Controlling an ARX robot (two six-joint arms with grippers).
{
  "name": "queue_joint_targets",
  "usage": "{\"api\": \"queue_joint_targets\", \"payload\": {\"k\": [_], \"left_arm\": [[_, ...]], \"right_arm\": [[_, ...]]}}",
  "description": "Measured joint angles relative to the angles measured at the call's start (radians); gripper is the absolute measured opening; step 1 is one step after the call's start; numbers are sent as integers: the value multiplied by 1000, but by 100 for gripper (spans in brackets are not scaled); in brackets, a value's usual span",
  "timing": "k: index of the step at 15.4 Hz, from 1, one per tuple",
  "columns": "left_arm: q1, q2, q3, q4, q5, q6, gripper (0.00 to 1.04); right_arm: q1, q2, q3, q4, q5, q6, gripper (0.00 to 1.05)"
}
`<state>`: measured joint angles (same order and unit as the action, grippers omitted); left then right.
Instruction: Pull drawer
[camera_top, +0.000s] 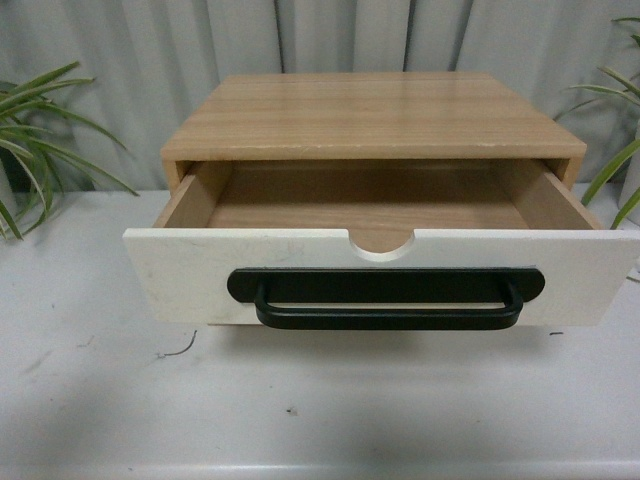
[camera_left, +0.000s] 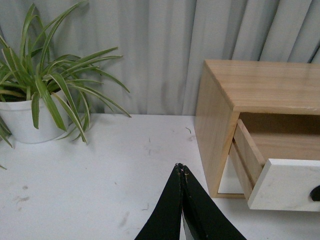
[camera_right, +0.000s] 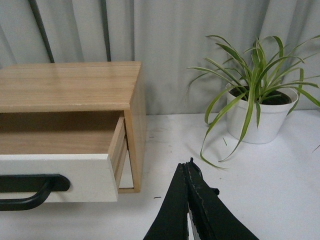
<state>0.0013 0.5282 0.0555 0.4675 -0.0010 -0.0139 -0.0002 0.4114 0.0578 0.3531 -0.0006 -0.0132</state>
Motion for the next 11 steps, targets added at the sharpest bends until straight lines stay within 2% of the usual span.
{"api": "queue_joint_targets", "payload": {"k": [3,4,11], "left_arm": [[0,-76,-46,-17,0,0,2],[0,-98,-46,-50,0,0,2],[0,-298,-46,-236,0,0,2]], "right_arm": [[0,-73,-21,-56,1,2,2],[0,-95,-45,-37,0,2,2],[0,-238,-45,-175,1,2,2]]}}
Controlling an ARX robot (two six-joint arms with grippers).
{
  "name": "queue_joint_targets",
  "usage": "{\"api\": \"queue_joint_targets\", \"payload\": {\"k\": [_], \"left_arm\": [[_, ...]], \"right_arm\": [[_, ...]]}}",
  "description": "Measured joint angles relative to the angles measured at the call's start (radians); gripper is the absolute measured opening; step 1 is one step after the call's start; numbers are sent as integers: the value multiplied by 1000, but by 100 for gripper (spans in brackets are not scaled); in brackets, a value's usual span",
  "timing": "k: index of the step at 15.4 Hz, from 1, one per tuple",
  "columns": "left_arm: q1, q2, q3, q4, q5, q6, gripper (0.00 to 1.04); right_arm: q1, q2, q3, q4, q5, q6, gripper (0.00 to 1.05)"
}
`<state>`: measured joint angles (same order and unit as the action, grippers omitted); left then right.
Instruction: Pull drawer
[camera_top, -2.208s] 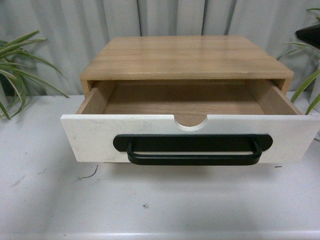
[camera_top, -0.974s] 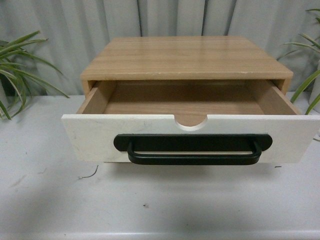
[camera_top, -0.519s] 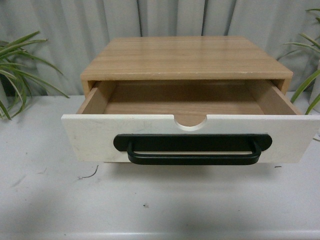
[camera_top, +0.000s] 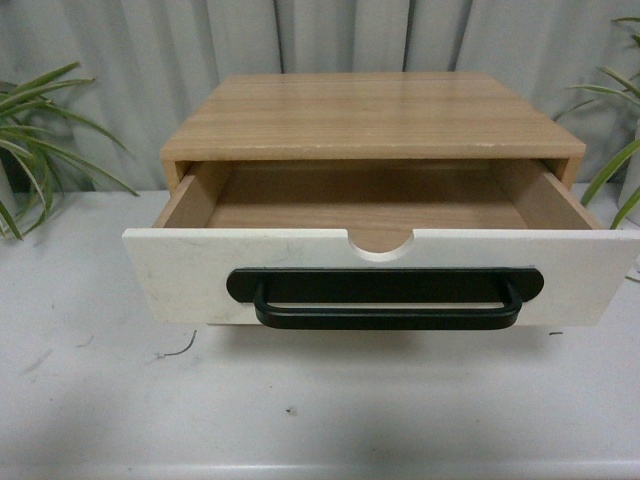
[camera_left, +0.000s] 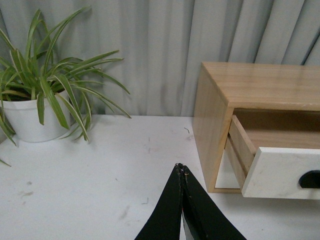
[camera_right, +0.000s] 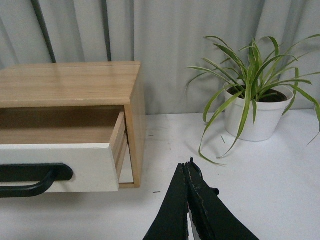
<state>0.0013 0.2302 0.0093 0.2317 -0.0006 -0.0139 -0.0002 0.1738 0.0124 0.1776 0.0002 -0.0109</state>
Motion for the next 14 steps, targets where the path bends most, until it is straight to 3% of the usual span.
{"api": "queue_joint_targets", "payload": {"k": [3,5,7,13,14], "left_arm": [[0,-38,0,-39,0,0,2],[0,-71,0,-79,0,0,2],[0,-223,1,-231,-1,0,2],[-1,-221,1,-235,0,0,2],[-1,-221,1,-235,0,0,15]], "right_arm": [[0,-148,1,-186,0,0,2],[0,-171,1,-188,0,0,2],[0,-170,1,-180,0,1,2],[0,-170,1,-181,0,1,2],[0,-170,1,-181,0,0,10]]}}
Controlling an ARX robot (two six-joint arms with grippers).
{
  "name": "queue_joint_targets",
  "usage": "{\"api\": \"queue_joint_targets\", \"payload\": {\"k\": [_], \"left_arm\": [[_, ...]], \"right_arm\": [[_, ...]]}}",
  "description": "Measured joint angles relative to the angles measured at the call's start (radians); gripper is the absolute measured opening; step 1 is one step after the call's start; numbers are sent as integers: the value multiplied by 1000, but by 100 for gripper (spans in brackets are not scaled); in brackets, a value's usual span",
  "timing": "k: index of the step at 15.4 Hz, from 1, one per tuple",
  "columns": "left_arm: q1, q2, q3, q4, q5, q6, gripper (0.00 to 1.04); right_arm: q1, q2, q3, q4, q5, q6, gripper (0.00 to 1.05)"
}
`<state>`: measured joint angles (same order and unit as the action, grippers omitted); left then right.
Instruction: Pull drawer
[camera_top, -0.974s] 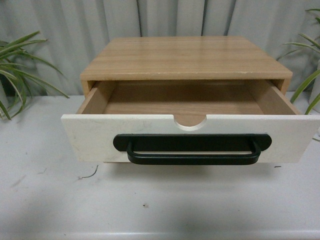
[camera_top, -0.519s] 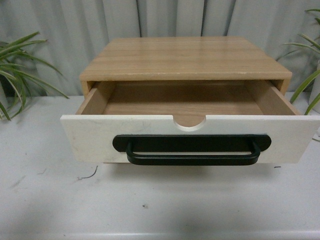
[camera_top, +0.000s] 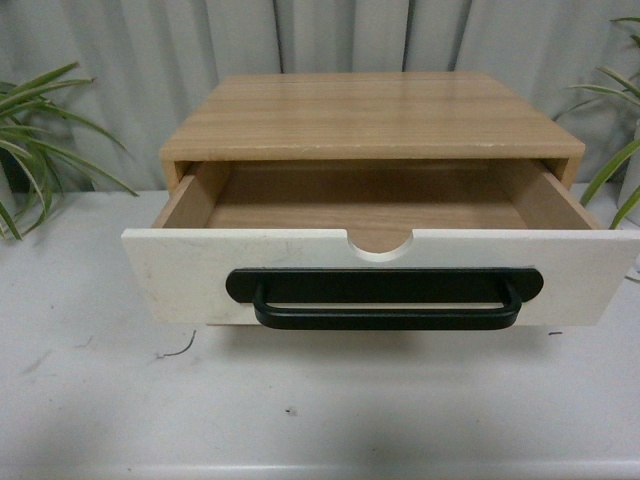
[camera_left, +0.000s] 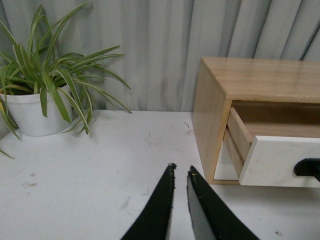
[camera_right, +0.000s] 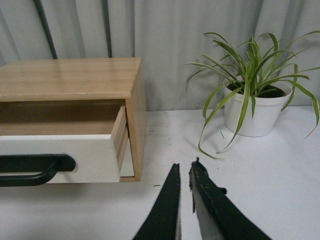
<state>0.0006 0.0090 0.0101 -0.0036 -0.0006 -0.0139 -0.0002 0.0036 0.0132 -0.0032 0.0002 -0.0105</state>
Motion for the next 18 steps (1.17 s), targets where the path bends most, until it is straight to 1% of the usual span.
{"api": "queue_joint_targets", "payload": {"k": [1,2,3,4,6,7,8,9,18], "left_arm": [[0,0,0,0,0,0,24],[0,0,0,0,0,0,38],[0,0,0,0,0,0,47],[0,0,0,0,0,0,62],[0,0,0,0,0,0,81],[0,0,0,0,0,0,98],[0,0,0,0,0,1,99],[0,0,0,0,0,1,98],[0,0,0,0,0,1,98]], "right_arm": [[0,0,0,0,0,0,21],[0,0,0,0,0,0,35],[0,0,0,0,0,0,45],[0,0,0,0,0,0,59],[0,0,0,0,0,0,79],[0,0,0,0,0,0,94],[0,0,0,0,0,2,100],[0,0,0,0,0,2,97],[0,0,0,0,0,2,98]]}}
